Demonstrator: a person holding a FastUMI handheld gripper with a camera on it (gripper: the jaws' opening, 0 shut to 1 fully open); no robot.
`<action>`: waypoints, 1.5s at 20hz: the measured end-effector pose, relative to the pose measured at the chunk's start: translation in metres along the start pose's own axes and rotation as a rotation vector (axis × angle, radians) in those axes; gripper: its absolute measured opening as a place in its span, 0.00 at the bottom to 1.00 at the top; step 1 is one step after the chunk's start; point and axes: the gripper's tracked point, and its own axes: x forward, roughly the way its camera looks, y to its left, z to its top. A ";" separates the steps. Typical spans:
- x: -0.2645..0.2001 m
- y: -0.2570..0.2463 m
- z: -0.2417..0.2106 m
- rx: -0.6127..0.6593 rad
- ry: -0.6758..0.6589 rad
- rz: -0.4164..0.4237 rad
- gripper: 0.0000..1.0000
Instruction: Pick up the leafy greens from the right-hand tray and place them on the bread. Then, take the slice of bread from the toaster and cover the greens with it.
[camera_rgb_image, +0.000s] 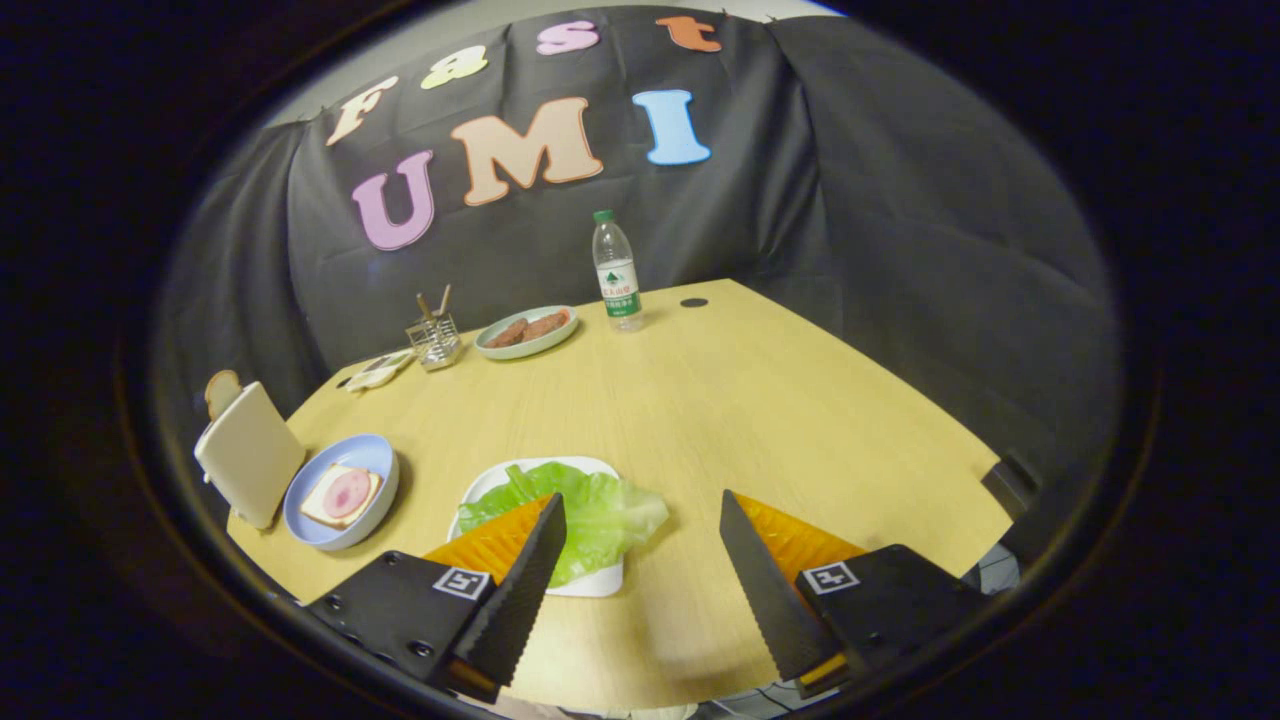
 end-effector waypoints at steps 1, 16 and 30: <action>0.006 0.000 -0.004 -0.006 0.016 -0.006 0.94; 0.052 0.011 -0.023 0.097 0.107 0.011 0.61; 0.028 0.036 0.012 0.129 -0.016 0.038 0.04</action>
